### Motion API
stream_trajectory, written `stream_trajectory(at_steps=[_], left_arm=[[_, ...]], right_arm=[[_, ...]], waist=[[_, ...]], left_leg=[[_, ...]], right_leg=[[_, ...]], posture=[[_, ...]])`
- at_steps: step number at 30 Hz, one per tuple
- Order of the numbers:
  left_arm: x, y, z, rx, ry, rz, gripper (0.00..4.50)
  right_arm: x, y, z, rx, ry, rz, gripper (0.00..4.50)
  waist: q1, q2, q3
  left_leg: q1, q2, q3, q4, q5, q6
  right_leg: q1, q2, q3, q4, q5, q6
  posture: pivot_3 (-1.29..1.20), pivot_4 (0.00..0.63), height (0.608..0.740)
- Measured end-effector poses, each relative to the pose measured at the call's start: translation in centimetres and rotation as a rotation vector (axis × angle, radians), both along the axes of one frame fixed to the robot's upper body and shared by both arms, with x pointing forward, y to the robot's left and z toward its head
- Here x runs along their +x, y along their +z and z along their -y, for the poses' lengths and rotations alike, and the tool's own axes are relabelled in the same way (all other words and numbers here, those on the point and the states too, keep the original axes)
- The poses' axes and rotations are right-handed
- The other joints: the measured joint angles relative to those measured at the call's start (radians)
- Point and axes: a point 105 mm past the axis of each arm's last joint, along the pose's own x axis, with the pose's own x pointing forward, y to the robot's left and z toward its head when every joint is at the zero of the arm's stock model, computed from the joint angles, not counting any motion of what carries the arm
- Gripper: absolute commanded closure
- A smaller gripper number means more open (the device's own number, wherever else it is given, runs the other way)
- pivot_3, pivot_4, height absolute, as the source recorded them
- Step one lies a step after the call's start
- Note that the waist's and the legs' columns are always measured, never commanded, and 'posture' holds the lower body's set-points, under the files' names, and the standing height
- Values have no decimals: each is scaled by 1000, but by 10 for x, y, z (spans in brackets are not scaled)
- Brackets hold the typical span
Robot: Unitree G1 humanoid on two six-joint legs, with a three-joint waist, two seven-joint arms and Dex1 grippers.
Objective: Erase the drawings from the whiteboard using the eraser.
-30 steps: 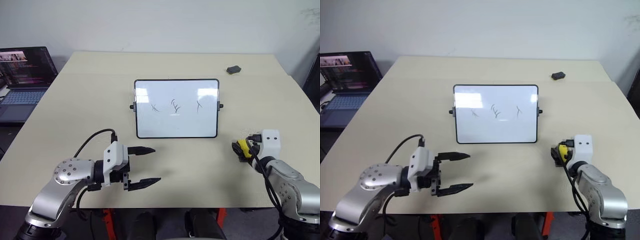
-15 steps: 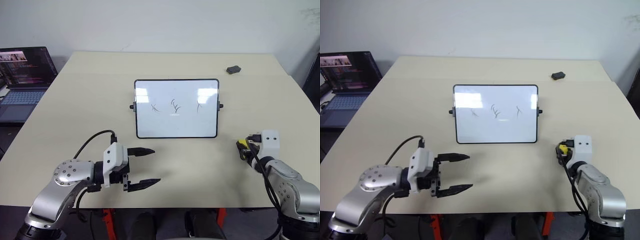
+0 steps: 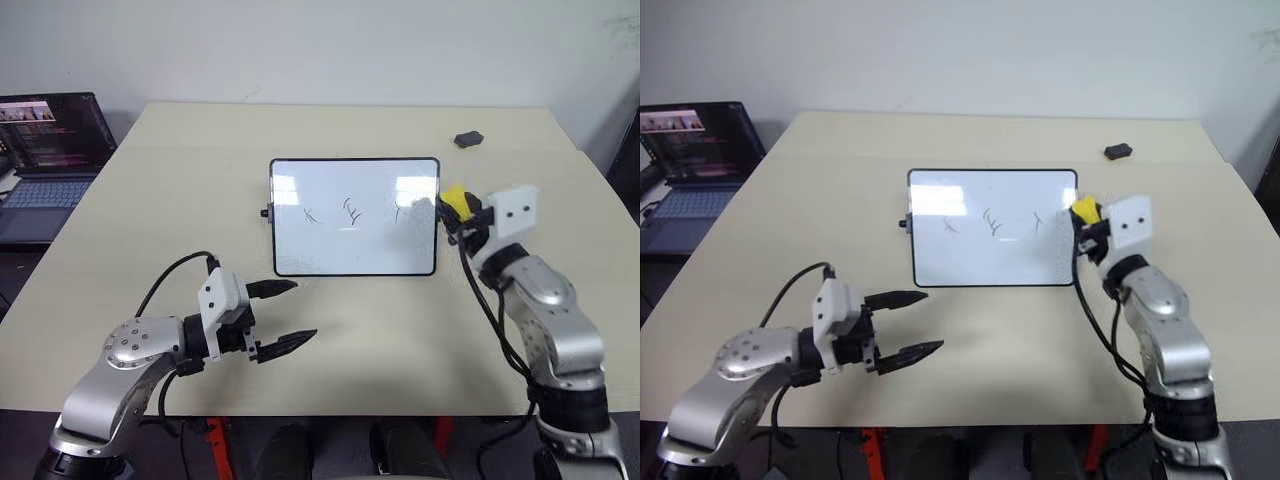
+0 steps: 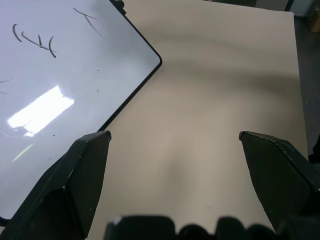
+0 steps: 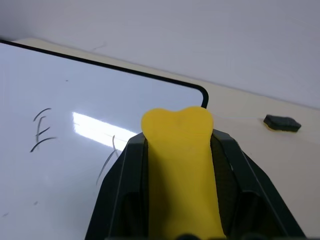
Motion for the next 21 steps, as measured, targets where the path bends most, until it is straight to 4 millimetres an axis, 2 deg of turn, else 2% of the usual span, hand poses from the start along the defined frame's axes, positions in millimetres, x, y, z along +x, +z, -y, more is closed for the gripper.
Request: stream_trajectory(at_steps=[5,9,15,21], left_arm=[[9,24,5,-32,-26,52,0],[18,41,8,-56,-52,70,0],[41,46,7,31,-54,46,0],[53,46,13,62,-60,19,0]], right_arm=[[20,-3,-18,-63,66,41,3209],[28,-6,-24,-89,93,54,3209],[35,-7,-27,-105,104,79,3209],[46,-17,-29,-114,98,65,3209]], waist=[[1,0,0],[1,0,0],[0,0,0],[-2,0,0]], left_leg=[[0,0,0,0,0,0],[-1,0,0,0,0,0],[-1,0,0,0,0,0],[-1,0,1,0,0,0]], right_leg=[[0,0,-1,0,0,0],[0,0,0,0,0,0],[0,0,-1,0,0,0],[-1,0,0,1,0,0]], posture=[[0,150,740],[0,150,740],[0,150,740],[0,150,740]])
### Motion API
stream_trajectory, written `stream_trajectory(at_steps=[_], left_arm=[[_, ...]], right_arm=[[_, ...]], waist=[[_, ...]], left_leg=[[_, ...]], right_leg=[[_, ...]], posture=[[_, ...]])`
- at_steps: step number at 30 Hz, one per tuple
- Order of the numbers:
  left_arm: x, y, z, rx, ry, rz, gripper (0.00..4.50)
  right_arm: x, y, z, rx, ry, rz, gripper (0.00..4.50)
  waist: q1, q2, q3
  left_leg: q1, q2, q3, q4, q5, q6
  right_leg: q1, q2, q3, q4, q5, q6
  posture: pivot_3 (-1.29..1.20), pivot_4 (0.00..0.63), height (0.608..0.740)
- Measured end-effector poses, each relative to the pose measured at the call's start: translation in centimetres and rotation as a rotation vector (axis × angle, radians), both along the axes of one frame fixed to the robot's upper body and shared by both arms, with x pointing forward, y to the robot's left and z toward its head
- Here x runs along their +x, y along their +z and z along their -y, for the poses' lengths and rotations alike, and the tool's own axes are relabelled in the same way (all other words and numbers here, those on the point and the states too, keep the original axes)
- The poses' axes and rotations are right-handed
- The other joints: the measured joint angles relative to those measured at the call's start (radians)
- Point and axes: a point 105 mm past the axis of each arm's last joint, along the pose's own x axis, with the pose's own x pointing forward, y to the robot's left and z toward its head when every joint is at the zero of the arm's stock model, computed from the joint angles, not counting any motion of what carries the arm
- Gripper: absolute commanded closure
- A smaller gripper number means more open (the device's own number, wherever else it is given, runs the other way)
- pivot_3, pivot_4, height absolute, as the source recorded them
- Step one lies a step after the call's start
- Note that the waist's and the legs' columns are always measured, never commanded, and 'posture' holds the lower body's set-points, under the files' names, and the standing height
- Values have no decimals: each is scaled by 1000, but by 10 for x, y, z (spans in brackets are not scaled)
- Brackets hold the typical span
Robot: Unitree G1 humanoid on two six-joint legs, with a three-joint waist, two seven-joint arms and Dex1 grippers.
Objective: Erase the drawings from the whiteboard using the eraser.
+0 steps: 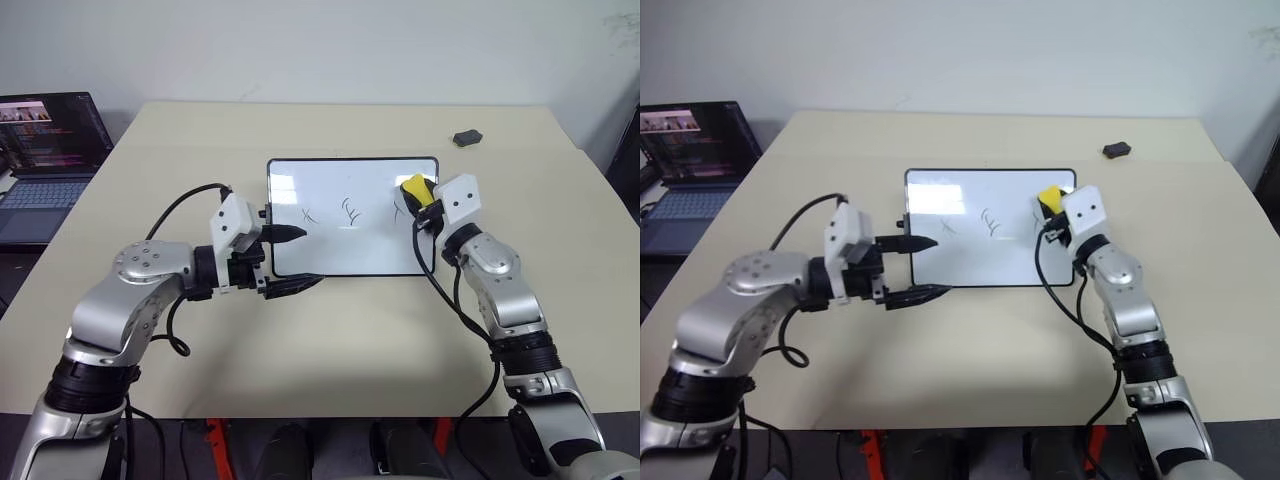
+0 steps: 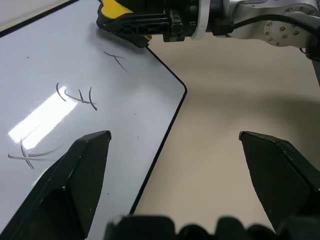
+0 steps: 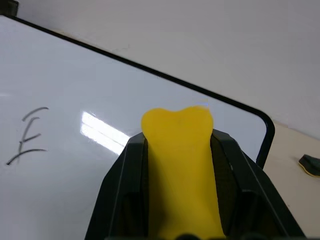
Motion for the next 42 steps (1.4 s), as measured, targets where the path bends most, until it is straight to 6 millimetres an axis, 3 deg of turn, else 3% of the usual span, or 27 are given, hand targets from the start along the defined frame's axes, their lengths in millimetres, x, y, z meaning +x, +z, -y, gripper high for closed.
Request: stream_trajectory(at_steps=[11,26,30,37,42], left_arm=[[3,-3,17,12,-33,15,0],[7,-16,5,26,62,0,0],[6,-21,2,25,82,-11,0],[5,-23,-2,19,98,-11,0],[4,-24,-2,21,96,-11,0]], right_arm=[[4,-16,-2,-20,26,-28,3210],[-22,-55,-34,-191,195,-173,3210],[-25,-46,-30,-200,189,-158,3210],[-21,13,-22,-137,136,17,3210],[-6,17,-26,-107,95,15,3210]], waist=[[-3,0,0],[-19,-2,-1],[-15,-1,-1],[-12,-1,-1],[-13,-1,0]], left_leg=[[1,0,0,2,0,0],[3,0,0,6,0,0],[-1,0,-1,7,0,1],[-2,0,-1,7,0,1],[-1,0,0,7,0,1]], right_leg=[[0,0,1,2,0,0],[3,0,1,2,4,1],[2,0,0,2,4,2],[1,0,0,0,4,2],[1,0,1,1,4,2]], posture=[[0,150,740],[0,150,740],[0,150,740],[0,150,740],[0,150,740]])
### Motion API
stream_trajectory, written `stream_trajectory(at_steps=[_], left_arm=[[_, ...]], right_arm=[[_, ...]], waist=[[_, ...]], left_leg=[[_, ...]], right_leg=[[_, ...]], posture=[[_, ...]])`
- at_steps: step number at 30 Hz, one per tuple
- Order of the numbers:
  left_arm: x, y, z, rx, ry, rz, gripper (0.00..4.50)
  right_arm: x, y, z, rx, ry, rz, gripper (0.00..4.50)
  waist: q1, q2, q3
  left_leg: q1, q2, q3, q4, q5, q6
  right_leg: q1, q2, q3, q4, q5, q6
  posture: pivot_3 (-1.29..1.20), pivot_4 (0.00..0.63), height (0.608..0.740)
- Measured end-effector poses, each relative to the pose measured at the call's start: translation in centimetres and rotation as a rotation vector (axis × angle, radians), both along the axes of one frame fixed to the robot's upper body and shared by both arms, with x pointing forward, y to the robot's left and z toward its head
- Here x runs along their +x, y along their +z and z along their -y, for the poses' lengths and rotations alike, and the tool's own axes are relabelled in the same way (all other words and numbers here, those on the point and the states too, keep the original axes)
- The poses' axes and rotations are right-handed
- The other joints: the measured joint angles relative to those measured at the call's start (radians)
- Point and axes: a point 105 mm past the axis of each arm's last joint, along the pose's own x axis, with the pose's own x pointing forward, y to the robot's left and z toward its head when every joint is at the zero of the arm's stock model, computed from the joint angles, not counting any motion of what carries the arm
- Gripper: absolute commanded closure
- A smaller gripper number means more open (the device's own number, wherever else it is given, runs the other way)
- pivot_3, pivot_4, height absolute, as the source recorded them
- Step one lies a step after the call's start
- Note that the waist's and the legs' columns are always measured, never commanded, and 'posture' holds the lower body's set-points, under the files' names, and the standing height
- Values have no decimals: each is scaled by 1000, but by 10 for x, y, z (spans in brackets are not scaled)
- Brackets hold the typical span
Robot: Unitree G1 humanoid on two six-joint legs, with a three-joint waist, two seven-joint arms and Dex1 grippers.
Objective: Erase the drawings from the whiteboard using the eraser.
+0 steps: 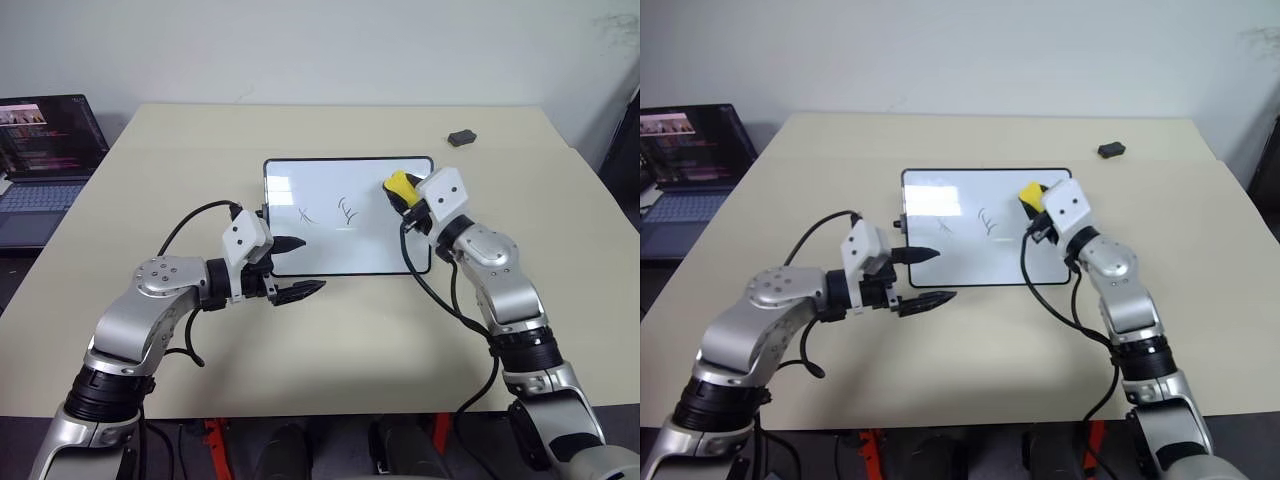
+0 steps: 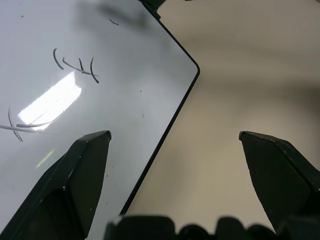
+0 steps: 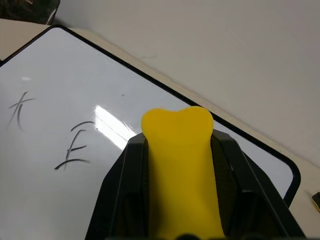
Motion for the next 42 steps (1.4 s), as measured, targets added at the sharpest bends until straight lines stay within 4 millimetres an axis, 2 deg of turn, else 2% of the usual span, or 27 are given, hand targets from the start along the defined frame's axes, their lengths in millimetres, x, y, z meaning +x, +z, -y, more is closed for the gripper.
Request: stream_trajectory(at_steps=[5,9,19,27,33,36,38,40,42], left_arm=[[0,0,0,3,1,2,0],[0,0,0,3,1,1,0],[0,-1,0,2,0,1,0],[0,-1,0,2,0,1,0],[2,0,-1,1,18,8,0],[5,3,-3,-10,50,25,0],[8,6,-5,-29,86,38,0],[11,10,-8,-42,126,52,0],[14,12,-12,-49,164,56,0]], right_arm=[[19,-12,2,-6,-67,-48,3210],[20,-18,3,-8,-69,-67,3210],[4,-59,-2,-40,-12,-177,3212],[-8,-82,-12,-86,52,-295,3213],[-14,-72,-13,-60,51,-283,3213],[-23,-67,-12,-25,66,-283,3214],[-29,-58,-10,-8,77,-255,3214],[-35,-45,-7,-2,88,-208,3214],[-41,-39,-6,13,95,-183,3214]], waist=[[0,0,0],[0,0,0],[-4,-3,-3],[-9,-5,-4],[-8,-4,-3],[-3,-4,-3],[1,-3,-3],[3,-3,-3],[6,-3,-3]], left_leg=[[0,0,0,0,0,0],[0,0,0,0,0,0],[6,0,0,3,0,0],[20,1,0,4,0,1],[15,0,0,4,0,1],[-1,0,-1,5,0,1],[-8,0,-1,5,0,1],[-21,0,-1,6,0,0],[-25,0,-1,6,0,0]], right_leg=[[0,0,0,-1,0,0],[0,0,0,-1,0,0],[6,0,0,1,0,0],[20,0,1,0,-2,6],[15,1,2,0,-1,5],[0,0,1,1,2,2],[-5,0,0,0,2,2],[-18,0,0,0,2,2],[-22,0,0,0,2,2]], posture=[[0,150,740],[0,150,740],[0,150,740],[0,150,740],[0,150,740],[0,150,740],[0,150,740],[0,150,740],[0,150,740]])
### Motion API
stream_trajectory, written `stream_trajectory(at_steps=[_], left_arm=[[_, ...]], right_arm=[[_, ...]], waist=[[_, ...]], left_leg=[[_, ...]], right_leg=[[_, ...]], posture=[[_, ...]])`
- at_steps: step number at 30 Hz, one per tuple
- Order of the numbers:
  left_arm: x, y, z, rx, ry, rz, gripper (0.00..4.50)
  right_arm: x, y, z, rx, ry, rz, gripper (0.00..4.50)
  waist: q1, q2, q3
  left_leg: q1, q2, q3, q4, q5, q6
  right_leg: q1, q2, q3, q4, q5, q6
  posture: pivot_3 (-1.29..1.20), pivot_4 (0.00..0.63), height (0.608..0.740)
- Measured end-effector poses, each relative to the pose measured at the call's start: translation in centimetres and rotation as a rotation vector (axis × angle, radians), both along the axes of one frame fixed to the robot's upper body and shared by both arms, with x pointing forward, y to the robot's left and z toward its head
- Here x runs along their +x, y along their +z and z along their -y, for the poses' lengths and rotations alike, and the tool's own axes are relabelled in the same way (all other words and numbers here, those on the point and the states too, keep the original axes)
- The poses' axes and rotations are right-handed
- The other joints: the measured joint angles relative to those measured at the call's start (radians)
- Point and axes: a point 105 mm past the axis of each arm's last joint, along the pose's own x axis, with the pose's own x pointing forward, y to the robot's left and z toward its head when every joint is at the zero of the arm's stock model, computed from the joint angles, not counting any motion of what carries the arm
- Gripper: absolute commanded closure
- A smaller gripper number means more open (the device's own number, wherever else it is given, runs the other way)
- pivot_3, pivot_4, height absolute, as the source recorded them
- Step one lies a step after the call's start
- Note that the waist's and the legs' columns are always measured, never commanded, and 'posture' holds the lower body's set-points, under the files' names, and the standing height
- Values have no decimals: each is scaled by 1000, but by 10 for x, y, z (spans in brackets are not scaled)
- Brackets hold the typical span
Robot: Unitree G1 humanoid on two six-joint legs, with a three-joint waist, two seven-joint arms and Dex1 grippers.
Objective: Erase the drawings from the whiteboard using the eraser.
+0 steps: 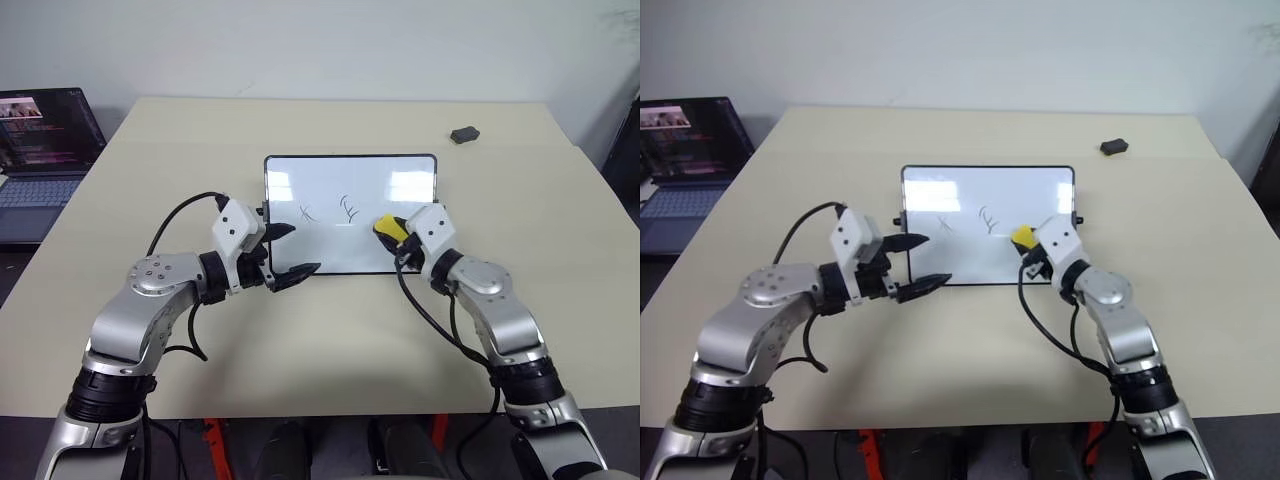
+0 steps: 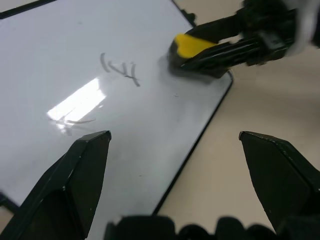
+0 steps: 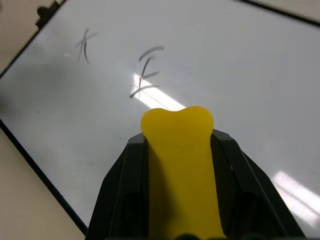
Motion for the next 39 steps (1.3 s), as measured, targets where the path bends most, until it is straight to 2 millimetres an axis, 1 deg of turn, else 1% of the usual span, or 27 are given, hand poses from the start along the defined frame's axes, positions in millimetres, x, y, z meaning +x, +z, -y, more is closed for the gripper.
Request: stream_trajectory(at_steps=[3,7,10,14,19,21,24,26,31,36,39], left_arm=[[4,0,-3,-2,43,7,0],[10,3,-6,-7,94,24,0],[12,9,-5,-10,92,44,0],[14,10,-4,-11,93,45,0],[22,12,-5,-2,112,51,0],[27,11,-7,-3,132,48,0],[30,9,-8,-1,139,36,0],[31,5,-7,6,136,22,0],[29,2,-3,10,101,6,0],[25,-1,0,24,61,-16,0],[25,-2,1,28,51,-21,0]], right_arm=[[-5,3,2,35,-1,10,3214],[-7,7,5,53,-15,25,3214],[-8,9,4,60,-12,32,3214],[-8,10,4,61,-12,38,3214],[-7,21,1,61,6,85,3214],[-4,30,-3,58,21,123,3214],[6,47,-14,56,51,190,3214],[12,52,-24,49,73,215,3214],[31,49,-47,-7,105,238,3215],[48,39,-59,-58,97,226,3215],[56,33,-62,-80,86,209,3216]], waist=[[5,0,0],[11,0,0],[11,0,0],[11,0,0],[11,0,0],[9,0,0],[8,0,0],[8,0,0],[9,0,0],[9,0,0],[8,0,0]], left_leg=[[-1,0,0,0,0,0],[0,0,-1,2,0,0],[1,-1,-1,2,0,0],[1,-1,-1,2,0,0],[1,-1,-1,2,0,0],[1,-1,0,2,0,0],[2,-1,0,2,0,0],[2,-1,0,2,0,0],[1,-1,0,2,0,0],[1,-1,1,2,0,0],[1,-1,1,2,0,0]], right_leg=[[-1,0,0,0,0,0],[1,0,-1,1,1,0],[2,0,-1,1,1,0],[1,0,-1,1,1,0],[1,0,-1,1,1,0],[1,0,-1,1,1,0],[1,0,-1,2,1,0],[1,0,-1,2,1,0],[1,0,-1,1,1,0],[1,0,0,2,1,0],[1,0,0,2,1,0]], posture=[[0,150,740],[0,150,740],[0,150,740],[0,150,740],[0,150,740],[0,150,740],[0,150,740],[0,150,740],[0,150,740],[0,150,740],[0,150,740]])
